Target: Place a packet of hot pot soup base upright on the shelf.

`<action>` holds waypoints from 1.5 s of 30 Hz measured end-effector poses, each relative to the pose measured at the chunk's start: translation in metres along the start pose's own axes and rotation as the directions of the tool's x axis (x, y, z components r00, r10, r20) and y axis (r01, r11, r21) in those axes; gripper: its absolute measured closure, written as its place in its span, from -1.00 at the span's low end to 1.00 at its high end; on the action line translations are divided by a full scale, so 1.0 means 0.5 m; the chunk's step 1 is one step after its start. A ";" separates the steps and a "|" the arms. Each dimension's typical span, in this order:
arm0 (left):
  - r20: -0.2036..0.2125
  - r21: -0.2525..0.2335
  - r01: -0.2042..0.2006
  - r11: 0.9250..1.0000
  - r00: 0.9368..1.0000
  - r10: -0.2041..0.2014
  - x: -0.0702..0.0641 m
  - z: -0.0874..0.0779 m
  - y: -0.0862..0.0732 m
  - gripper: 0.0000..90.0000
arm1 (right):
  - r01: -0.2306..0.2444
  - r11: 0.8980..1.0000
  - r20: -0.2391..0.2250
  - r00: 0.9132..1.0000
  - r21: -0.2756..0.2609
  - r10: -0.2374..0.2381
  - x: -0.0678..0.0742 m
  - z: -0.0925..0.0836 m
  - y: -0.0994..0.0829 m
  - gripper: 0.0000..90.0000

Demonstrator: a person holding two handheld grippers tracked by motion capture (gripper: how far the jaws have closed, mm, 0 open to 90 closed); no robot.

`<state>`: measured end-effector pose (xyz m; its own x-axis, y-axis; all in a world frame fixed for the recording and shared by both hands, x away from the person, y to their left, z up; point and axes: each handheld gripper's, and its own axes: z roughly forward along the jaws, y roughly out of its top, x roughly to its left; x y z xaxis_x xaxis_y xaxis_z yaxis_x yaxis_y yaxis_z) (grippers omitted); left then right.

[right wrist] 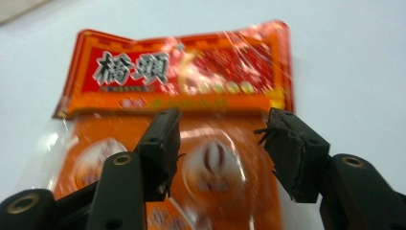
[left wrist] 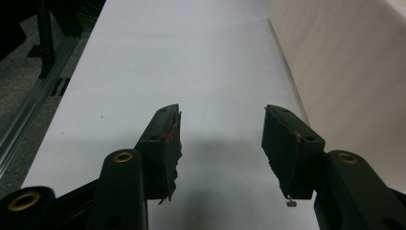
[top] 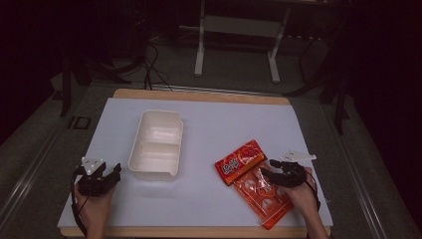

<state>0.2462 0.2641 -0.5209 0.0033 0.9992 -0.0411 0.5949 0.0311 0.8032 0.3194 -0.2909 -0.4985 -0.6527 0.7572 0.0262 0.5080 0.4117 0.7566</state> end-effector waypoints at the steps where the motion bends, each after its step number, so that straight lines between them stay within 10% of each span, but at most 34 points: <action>1: 0.001 0.001 -0.002 1.000 1.000 0.002 0.000 0.000 0.000 0.07 | 0.006 1.000 -0.005 1.000 0.000 -0.006 0.002 0.005 0.006 0.01; 21: 0.020 -0.013 -0.057 0.998 0.998 0.057 -0.013 0.003 0.002 0.01 | -0.150 0.988 -0.101 0.983 0.046 0.154 -0.119 0.162 0.105 -0.14; 29: 0.017 -0.013 -0.051 0.999 0.999 0.051 -0.012 0.003 0.001 0.01 | -0.122 0.984 -0.208 0.967 0.129 0.147 -0.136 0.187 0.098 0.20; 34: 0.020 -0.011 -0.061 0.998 0.998 0.061 -0.020 0.006 0.000 0.00 | -0.126 0.986 -0.193 0.970 0.110 0.145 -0.140 0.179 0.095 0.85; 38: 0.021 -0.009 -0.069 0.998 0.997 0.069 -0.024 0.007 0.000 0.00 | -0.121 0.988 -0.185 0.973 0.097 0.138 -0.142 0.173 0.098 1.00; 40: 0.021 -0.009 -0.072 0.997 0.997 0.072 -0.024 0.007 0.000 0.00 | -0.078 0.990 -0.088 0.992 0.114 0.089 -0.132 0.171 0.107 1.00; 45: 0.019 -0.012 -0.069 0.998 0.997 0.070 -0.022 0.006 -0.001 0.00 | -0.155 0.986 0.021 0.988 0.069 0.154 -0.157 0.149 0.102 1.00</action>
<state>0.2482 0.2530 -0.5224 0.0601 0.9982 0.0036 0.5837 -0.0381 0.8111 0.4385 -0.2915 -0.5108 -0.5550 0.8218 0.1286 0.6404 0.3234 0.6966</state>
